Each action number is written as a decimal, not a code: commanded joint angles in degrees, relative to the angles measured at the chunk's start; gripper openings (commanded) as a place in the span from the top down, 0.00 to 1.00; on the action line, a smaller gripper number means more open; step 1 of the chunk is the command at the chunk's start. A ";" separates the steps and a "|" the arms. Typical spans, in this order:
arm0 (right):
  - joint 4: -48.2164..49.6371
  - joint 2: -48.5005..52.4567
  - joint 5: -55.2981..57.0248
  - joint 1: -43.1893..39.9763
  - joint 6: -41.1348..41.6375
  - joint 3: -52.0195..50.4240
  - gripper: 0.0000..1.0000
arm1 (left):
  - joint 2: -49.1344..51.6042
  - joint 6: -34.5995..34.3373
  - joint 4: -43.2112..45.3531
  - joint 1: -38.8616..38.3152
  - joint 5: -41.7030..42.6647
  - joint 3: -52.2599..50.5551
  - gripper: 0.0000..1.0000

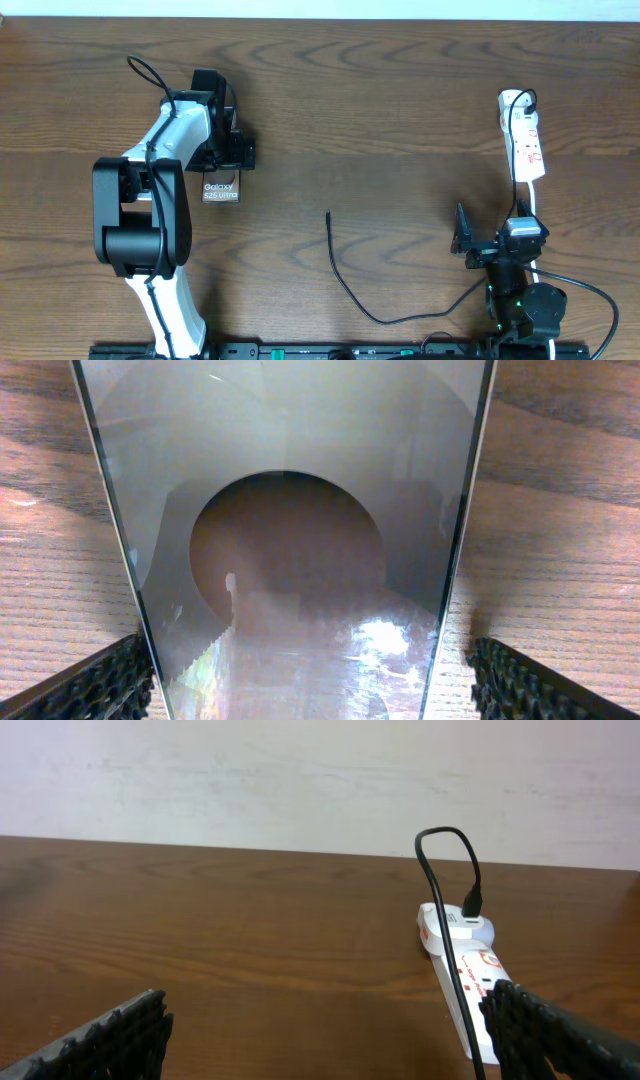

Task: Plug charger to phone and switch on socket
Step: 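Close the left gripper on the phone's long edges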

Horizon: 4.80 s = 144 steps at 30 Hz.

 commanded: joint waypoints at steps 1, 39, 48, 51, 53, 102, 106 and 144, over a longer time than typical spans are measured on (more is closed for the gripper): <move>-0.24 -0.35 0.46 0.44 -0.46 -0.09 0.01 | 0.11 0.35 -0.55 0.15 0.11 -0.33 0.02; -0.24 -0.35 0.46 0.44 -0.46 -0.09 0.01 | 0.20 0.33 -0.79 0.15 -2.43 -0.33 0.02; -0.24 -0.35 0.46 0.44 -0.46 -0.09 0.01 | 1.22 0.33 -0.76 0.15 -2.45 -0.33 0.02; -0.24 -0.35 0.46 0.44 -0.46 -0.09 0.01 | 1.44 0.31 -0.79 0.15 -2.43 -0.33 0.02; -0.24 -0.35 0.46 0.44 -0.46 -0.09 0.01 | 1.44 0.33 -0.79 0.15 -2.43 -0.33 0.02; -0.24 -0.35 0.46 0.44 -0.46 -0.09 0.01 | 1.44 0.31 -0.81 0.15 -2.43 -0.33 0.13; -0.24 -0.35 0.44 0.44 -0.46 -0.09 0.01 | 1.44 0.33 -0.81 0.15 -2.43 -0.33 0.14; -0.24 -0.35 0.46 0.44 -0.46 -0.09 0.01 | 1.44 0.31 -1.01 0.15 -2.43 -0.33 0.33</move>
